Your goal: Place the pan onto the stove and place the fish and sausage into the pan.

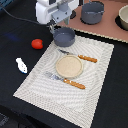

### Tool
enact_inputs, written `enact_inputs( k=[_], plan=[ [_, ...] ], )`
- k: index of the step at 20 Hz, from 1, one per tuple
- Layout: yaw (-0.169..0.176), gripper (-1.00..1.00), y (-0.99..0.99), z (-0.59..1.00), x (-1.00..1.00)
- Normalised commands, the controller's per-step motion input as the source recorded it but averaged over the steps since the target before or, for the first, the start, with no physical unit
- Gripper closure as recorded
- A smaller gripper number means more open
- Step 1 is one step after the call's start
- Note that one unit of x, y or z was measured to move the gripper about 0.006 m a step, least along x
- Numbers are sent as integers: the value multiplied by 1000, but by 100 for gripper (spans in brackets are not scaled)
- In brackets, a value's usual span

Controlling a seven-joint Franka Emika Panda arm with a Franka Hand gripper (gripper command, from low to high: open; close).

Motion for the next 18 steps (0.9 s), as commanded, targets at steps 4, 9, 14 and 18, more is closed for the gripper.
enact_inputs(
  k=[4, 9, 14, 18],
  plan=[
    [9, -100, 0, -334, 100],
    [1, -100, 0, -331, 145],
    [1, -100, 1, -350, 143],
    [0, -100, 0, -341, 61]
  ],
)
